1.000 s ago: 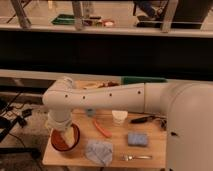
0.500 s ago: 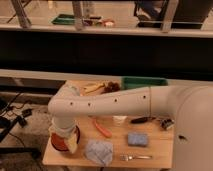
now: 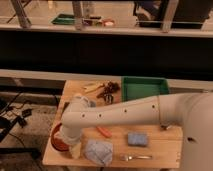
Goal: Stack bowls into tray
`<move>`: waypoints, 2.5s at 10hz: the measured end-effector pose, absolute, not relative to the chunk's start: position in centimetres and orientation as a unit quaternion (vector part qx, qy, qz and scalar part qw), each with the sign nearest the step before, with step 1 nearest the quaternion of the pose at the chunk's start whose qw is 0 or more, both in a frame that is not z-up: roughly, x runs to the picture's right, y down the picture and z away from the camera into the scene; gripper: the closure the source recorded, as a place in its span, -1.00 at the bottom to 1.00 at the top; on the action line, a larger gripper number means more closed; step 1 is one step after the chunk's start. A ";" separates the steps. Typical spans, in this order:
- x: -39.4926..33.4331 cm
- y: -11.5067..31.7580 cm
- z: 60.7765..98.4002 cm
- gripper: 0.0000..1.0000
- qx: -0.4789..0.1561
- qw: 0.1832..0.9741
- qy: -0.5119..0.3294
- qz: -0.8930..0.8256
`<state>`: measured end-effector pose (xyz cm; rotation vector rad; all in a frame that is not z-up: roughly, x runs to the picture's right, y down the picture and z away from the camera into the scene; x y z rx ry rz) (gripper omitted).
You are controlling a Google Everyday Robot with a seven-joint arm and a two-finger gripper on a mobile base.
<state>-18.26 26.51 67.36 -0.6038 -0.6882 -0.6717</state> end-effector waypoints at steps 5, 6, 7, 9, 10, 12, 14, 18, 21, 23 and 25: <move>-16.0 28.2 69.9 -0.60 -0.264 0.864 -0.324 -0.280; -15.7 28.3 70.3 -0.60 -0.263 0.867 -0.321 -0.276; -15.6 28.4 70.7 -0.60 -0.263 0.869 -0.319 -0.271; -15.6 28.5 70.7 -0.60 -0.263 0.869 -0.320 -0.272; -15.7 28.5 70.7 -0.60 -0.263 0.868 -0.320 -0.272; -15.6 28.5 70.7 -0.60 -0.263 0.869 -0.320 -0.272; -15.6 28.5 70.7 -0.60 -0.263 0.869 -0.320 -0.272; -15.9 28.8 71.0 -0.60 -0.264 0.870 -0.318 -0.269; -16.7 29.6 72.3 -0.60 -0.262 0.871 -0.317 -0.268; -16.8 29.6 72.2 -0.60 -0.262 0.871 -0.318 -0.269; -16.8 29.6 72.2 -0.60 -0.263 0.871 -0.318 -0.269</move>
